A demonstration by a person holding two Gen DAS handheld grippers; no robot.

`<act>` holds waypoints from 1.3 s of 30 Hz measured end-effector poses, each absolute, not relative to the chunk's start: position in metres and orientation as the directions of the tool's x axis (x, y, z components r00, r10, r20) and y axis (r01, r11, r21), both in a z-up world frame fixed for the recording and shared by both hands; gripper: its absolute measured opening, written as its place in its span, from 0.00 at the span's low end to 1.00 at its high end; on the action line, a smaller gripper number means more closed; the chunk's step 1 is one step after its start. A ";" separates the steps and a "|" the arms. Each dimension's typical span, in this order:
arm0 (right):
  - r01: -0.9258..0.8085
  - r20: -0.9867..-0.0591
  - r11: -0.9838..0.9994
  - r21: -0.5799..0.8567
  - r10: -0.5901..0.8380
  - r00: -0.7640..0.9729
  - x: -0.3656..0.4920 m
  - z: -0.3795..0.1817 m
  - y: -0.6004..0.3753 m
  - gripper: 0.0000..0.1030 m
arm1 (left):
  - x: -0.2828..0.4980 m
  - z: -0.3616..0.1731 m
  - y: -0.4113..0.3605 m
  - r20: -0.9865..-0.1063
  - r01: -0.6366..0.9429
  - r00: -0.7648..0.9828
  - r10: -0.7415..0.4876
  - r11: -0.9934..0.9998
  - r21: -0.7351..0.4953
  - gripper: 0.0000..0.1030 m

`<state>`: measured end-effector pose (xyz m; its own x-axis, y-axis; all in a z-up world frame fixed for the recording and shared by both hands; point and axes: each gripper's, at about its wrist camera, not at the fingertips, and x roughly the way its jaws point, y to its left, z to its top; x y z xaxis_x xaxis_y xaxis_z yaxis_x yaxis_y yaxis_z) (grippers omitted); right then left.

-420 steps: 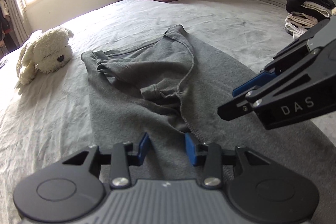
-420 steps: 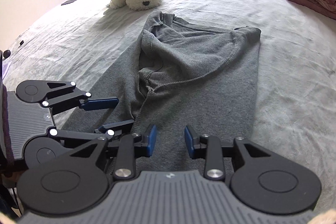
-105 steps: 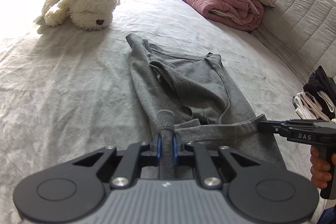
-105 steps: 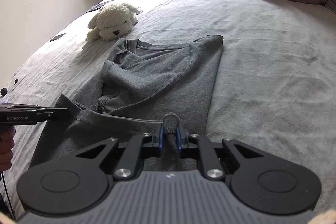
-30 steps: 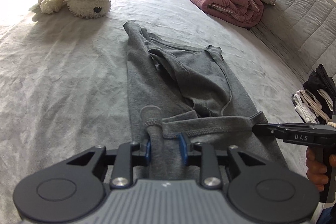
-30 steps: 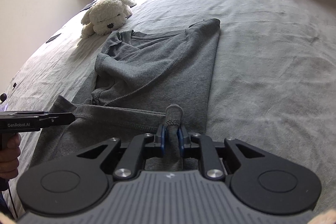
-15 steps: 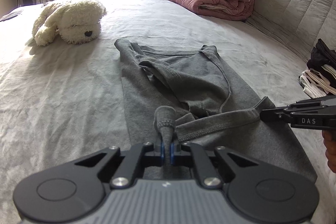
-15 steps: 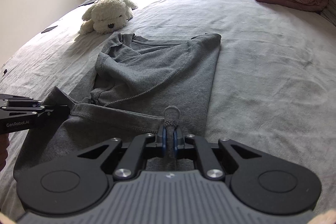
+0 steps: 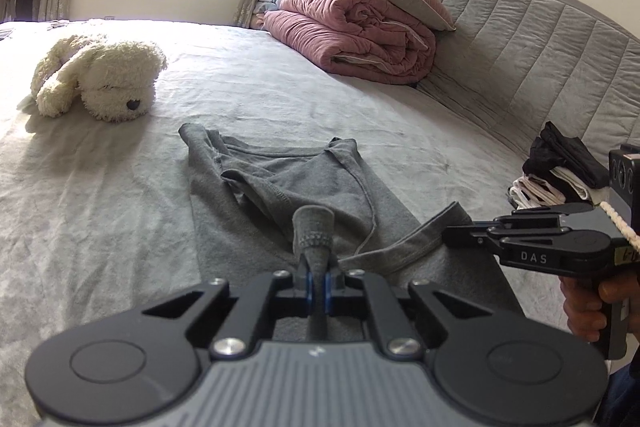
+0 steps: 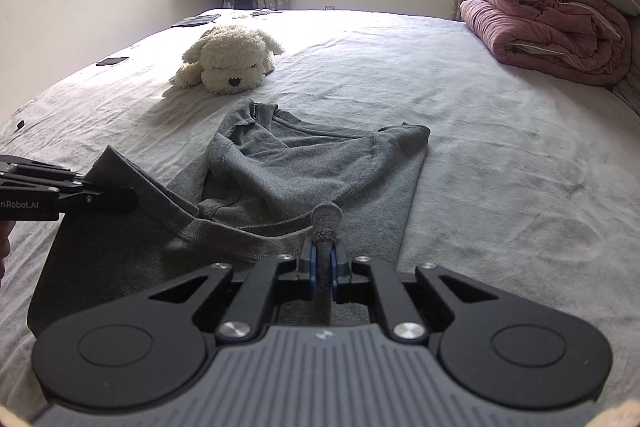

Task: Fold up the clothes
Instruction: 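Lift the hem with both grippers and fold it over toward the collar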

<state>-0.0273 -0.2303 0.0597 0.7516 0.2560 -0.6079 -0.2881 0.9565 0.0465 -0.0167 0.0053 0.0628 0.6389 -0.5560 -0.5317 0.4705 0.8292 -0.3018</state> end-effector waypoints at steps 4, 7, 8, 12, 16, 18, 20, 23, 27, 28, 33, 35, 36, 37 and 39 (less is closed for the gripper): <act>-0.285 -0.587 0.957 0.048 0.258 0.767 -0.025 0.065 -0.232 0.08 | -0.008 0.067 0.010 -0.506 0.470 0.634 -0.585 0.811 -0.348 0.05; -0.280 -0.567 0.958 0.057 0.262 0.781 -0.023 0.071 -0.235 0.08 | 0.000 0.071 0.015 -0.482 0.473 0.633 -0.606 0.796 -0.379 0.05; -0.279 -0.559 0.958 0.062 0.265 0.785 -0.022 0.074 -0.237 0.08 | 0.002 0.072 0.017 -0.474 0.474 0.633 -0.612 0.790 -0.389 0.05; -0.274 -0.537 0.960 0.064 0.264 0.801 -0.010 0.079 -0.240 0.08 | 0.018 0.077 0.023 -0.445 0.470 0.637 -0.629 0.775 -0.422 0.05; -0.262 -0.519 0.962 0.072 0.261 0.814 0.010 0.082 -0.243 0.08 | 0.047 0.073 0.025 -0.444 0.452 0.643 -0.624 0.777 -0.438 0.05; -0.259 -0.509 0.962 0.085 0.266 0.819 0.021 0.083 -0.245 0.08 | 0.063 0.070 0.026 -0.448 0.446 0.645 -0.620 0.781 -0.438 0.05; -0.260 -0.502 0.962 0.082 0.265 0.823 0.033 0.082 -0.246 0.08 | 0.077 0.067 0.027 -0.453 0.445 0.645 -0.616 0.784 -0.433 0.05; -0.253 -0.506 0.964 0.081 0.258 0.823 0.053 0.077 -0.248 0.08 | 0.099 0.063 0.026 -0.457 0.452 0.648 -0.610 0.790 -0.414 0.05; -0.233 -0.500 0.970 0.067 0.235 0.834 0.076 0.073 -0.253 0.08 | 0.127 0.059 0.023 -0.427 0.458 0.662 -0.617 0.783 -0.422 0.05; -0.228 -0.495 0.972 0.060 0.227 0.839 0.082 0.072 -0.255 0.08 | 0.133 0.057 0.022 -0.421 0.456 0.665 -0.616 0.782 -0.424 0.05; -0.219 -0.468 0.974 0.053 0.218 0.857 0.106 0.072 -0.256 0.08 | 0.168 0.040 0.020 -0.423 0.414 0.687 -0.590 0.797 -0.440 0.05; -0.218 -0.465 0.974 0.062 0.222 0.857 0.116 0.066 -0.255 0.08 | 0.180 0.031 0.019 -0.450 0.386 0.693 -0.564 0.817 -0.429 0.05; -0.216 -0.467 0.974 0.069 0.223 0.856 0.122 0.062 -0.255 0.08 | 0.186 0.026 0.018 -0.464 0.372 0.695 -0.550 0.827 -0.422 0.05; -0.214 -0.469 0.974 0.075 0.224 0.854 0.127 0.058 -0.254 0.08 | 0.191 0.022 0.017 -0.477 0.362 0.695 -0.538 0.835 -0.413 0.05; -0.190 -0.505 0.978 0.090 0.209 0.837 0.141 0.041 -0.253 0.08 | 0.196 0.014 0.014 -0.493 0.351 0.697 -0.520 0.847 -0.398 0.05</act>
<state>0.1412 -0.2534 0.0412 0.8373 0.2091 -0.5051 -0.1899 0.9777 0.0899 0.1957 0.0139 0.0145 0.6973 -0.5204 -0.4930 0.3508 0.8475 -0.3984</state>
